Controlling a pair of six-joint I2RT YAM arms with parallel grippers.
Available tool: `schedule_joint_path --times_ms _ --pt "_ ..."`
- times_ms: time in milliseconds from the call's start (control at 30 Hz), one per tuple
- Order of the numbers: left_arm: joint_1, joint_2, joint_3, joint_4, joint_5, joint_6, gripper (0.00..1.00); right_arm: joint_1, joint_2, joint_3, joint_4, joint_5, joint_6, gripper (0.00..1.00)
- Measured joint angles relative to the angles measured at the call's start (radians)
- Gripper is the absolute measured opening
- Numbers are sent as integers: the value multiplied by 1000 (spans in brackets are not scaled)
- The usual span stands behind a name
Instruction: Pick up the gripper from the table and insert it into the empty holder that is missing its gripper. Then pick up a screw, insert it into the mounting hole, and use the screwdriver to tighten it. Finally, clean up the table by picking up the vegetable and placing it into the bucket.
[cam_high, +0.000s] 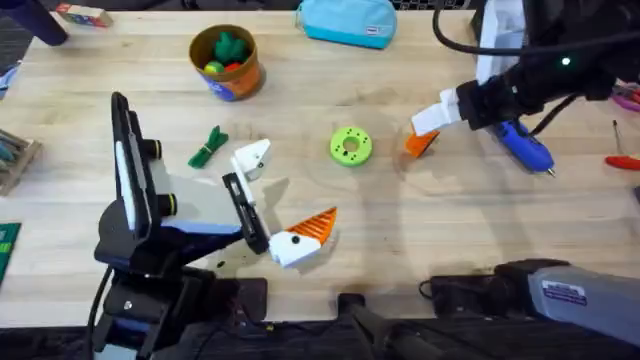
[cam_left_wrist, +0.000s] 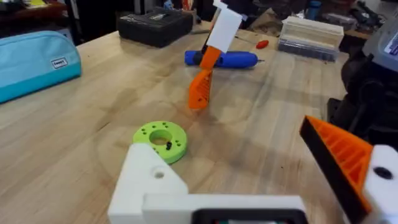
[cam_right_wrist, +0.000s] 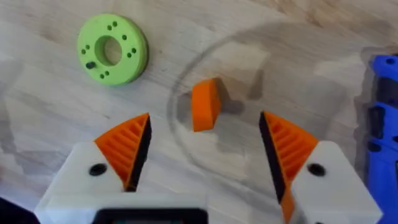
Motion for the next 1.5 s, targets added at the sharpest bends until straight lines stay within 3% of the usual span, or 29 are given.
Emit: schedule_joint_path --times_ms 400,633,767,967,1133,1367,1500 --pt "0 0 0 0 -3 0 990 1 130 1 -13 -8 -3 963" --pt "0 0 0 0 -3 0 990 33 168 1 -11 27 -22 781" --pt "0 0 0 0 -3 0 990 41 168 1 -6 51 -26 556" --pt "0 0 0 0 -10 0 990 41 168 2 5 56 -31 326" --pt "0 0 0 0 -22 0 990 41 168 2 7 56 -28 22" --pt "0 0 0 0 -22 0 990 41 150 2 -2 56 -27 15" --pt "0 0 0 0 -22 0 990 41 70 4 -26 56 -27 13"
